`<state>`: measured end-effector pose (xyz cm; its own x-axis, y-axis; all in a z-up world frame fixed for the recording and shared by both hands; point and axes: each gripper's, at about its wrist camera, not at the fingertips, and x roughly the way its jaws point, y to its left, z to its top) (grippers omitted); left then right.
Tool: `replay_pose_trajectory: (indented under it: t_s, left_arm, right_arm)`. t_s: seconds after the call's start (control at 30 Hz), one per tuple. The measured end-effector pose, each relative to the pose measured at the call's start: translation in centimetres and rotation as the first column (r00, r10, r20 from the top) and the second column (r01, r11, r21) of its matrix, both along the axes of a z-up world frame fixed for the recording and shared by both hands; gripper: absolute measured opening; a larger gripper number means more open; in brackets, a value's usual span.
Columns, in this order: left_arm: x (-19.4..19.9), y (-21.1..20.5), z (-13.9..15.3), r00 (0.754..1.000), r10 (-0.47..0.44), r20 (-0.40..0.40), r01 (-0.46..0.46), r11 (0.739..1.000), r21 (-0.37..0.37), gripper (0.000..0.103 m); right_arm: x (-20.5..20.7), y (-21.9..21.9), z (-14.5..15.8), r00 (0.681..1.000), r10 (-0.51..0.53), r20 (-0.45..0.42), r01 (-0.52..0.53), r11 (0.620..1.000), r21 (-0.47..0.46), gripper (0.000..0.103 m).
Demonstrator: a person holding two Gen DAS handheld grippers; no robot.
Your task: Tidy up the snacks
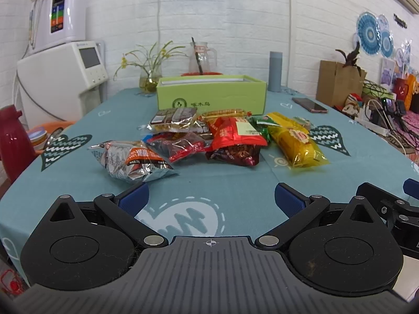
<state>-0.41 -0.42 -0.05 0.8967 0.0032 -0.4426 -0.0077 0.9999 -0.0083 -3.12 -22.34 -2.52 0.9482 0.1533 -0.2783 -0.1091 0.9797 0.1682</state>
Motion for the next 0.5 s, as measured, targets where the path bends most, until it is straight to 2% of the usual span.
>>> replay_pose_trajectory:
  t_s: [0.5]
  left_arm:
    - [-0.05,-0.02,-0.29,1.0,-0.005,-0.006,0.005,1.0,-0.005,0.092]
  right_arm:
    - [0.08,0.28,-0.14,1.0,0.005,-0.007,-0.005,1.0,-0.007,0.103]
